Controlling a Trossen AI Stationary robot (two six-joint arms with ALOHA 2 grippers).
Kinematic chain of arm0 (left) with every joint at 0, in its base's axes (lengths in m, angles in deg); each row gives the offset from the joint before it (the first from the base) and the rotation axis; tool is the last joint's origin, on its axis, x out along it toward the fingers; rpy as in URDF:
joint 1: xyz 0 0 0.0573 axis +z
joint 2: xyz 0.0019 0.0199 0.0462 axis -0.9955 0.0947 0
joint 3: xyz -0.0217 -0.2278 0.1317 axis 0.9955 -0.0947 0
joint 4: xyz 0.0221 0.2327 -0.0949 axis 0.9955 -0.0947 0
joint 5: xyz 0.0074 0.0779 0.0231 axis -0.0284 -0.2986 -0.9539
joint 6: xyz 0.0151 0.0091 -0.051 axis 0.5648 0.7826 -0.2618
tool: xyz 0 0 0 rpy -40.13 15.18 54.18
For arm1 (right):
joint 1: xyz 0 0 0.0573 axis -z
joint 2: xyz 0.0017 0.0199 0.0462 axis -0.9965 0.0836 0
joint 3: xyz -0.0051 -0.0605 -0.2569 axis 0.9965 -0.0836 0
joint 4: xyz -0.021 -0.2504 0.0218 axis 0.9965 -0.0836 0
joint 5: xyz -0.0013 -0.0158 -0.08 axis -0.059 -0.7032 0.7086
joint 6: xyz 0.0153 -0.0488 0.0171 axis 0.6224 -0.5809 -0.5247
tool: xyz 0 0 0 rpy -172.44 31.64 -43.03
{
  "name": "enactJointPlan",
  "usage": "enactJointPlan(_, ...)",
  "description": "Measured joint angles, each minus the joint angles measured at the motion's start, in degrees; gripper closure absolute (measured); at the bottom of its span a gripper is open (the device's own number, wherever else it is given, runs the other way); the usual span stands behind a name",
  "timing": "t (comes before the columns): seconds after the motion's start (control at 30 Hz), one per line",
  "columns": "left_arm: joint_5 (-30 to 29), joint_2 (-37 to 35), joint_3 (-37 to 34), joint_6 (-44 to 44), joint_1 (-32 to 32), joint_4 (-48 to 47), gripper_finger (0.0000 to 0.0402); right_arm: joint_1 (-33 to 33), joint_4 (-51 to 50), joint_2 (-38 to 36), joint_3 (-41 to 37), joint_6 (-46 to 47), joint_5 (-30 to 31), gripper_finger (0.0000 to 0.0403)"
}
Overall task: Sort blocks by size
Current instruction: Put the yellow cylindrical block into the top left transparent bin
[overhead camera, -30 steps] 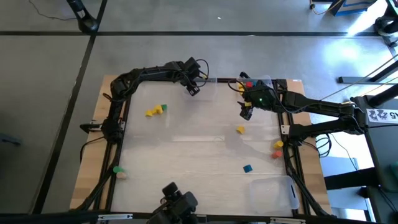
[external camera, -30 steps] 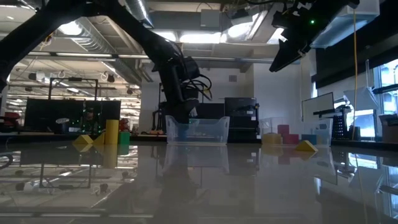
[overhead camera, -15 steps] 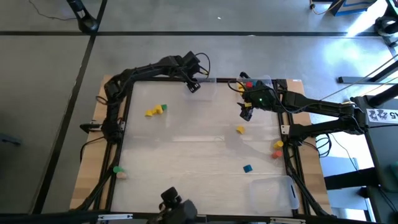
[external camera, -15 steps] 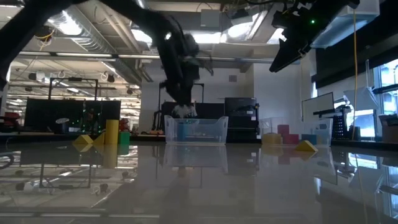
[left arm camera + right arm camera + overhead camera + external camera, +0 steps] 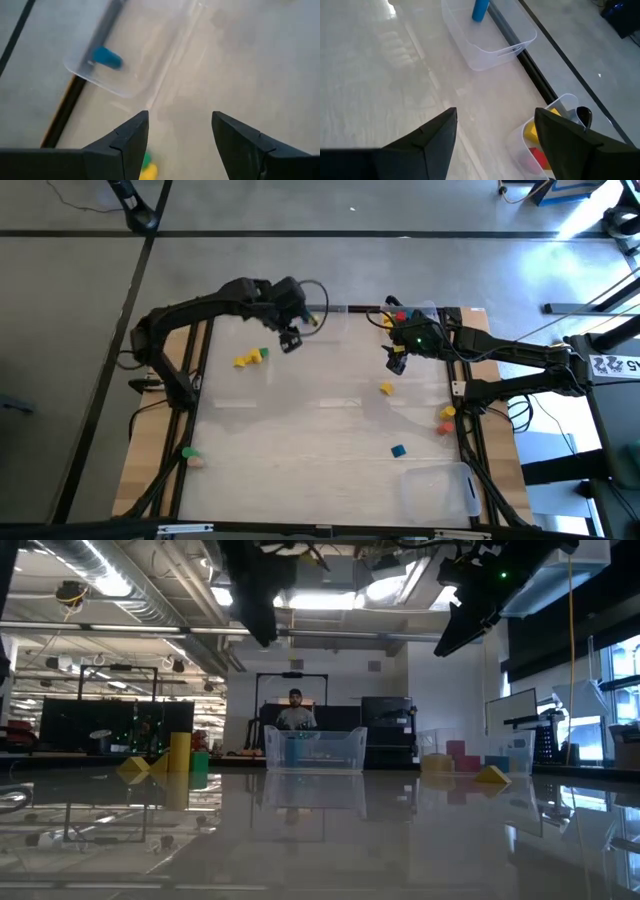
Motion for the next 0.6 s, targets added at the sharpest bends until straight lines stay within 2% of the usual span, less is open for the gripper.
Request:
enactJointPlan(0.3,-3.07,-8.52,-18.54,2.87,-3.86,2.39,0.0196,0.0,-0.1,0.0,0.0,0.0,-0.49,0.0137)
enactJointPlan(0.47,-3.41,-12.23,-30.37,6.18,-2.45,8.71,0.0196,0.02,0.09,0.0,0.0,-0.02,-0.47,0.0137)
enactJointPlan(0.6,-3.51,-12.46,-36.03,6.93,0.37,10.82,0.0196,0.02,0.14,0.0,0.0,-0.13,-0.47,0.0137)
